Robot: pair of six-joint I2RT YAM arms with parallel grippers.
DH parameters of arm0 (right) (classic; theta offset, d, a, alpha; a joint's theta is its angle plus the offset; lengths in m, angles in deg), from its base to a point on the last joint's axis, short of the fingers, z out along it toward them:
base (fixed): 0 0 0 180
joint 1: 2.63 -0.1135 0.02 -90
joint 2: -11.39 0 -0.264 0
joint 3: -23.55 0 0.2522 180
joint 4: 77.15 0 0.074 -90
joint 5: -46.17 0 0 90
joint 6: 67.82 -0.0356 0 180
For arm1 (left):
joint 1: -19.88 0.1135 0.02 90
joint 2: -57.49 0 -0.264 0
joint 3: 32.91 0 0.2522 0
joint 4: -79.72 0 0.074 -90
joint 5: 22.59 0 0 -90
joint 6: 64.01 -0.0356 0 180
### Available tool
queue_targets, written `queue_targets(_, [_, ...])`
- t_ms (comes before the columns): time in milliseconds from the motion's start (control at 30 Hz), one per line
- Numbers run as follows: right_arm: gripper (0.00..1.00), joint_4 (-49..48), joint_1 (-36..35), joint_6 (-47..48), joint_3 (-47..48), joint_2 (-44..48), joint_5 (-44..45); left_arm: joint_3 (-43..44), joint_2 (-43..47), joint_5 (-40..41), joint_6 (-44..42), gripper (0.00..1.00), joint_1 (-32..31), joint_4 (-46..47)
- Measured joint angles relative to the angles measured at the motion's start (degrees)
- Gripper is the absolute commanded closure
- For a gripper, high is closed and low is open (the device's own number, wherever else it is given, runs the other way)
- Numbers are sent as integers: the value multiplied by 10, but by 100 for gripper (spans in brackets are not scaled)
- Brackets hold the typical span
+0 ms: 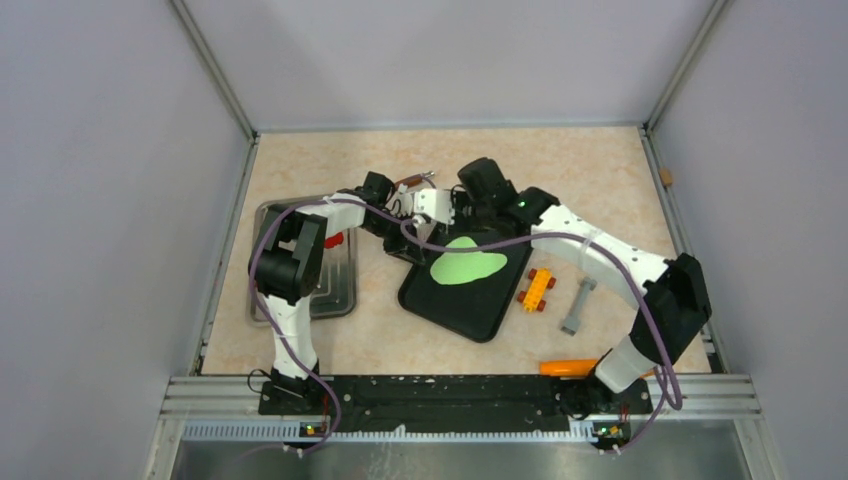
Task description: Roll out the dumpling wrappers from the dough
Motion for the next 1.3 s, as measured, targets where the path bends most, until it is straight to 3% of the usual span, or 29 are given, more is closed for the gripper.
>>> queue_targets(100, [100, 28, 21, -79, 38, 13, -49, 0, 0, 0, 0, 100, 0, 0])
queue_targets(233, [100, 85, 102, -216, 69, 18, -175, 0, 0, 0, 0, 100, 0, 0])
queue_targets(467, [100, 104, 259, -438, 6, -12, -394, 1, -4, -5, 0, 100, 0, -1])
queue_targets(667, [100, 69, 274, -544, -40, -55, -475, 2, -5, -9, 0, 100, 1, -1])
queue_targets(967, [100, 10, 273, -562, -102, -57, -452, 2, -5, -9, 0, 100, 1, -1])
queue_targets(1300, [100, -30, 289, -550, -170, 1, -416, 4, -7, -10, -1, 100, 1, -4])
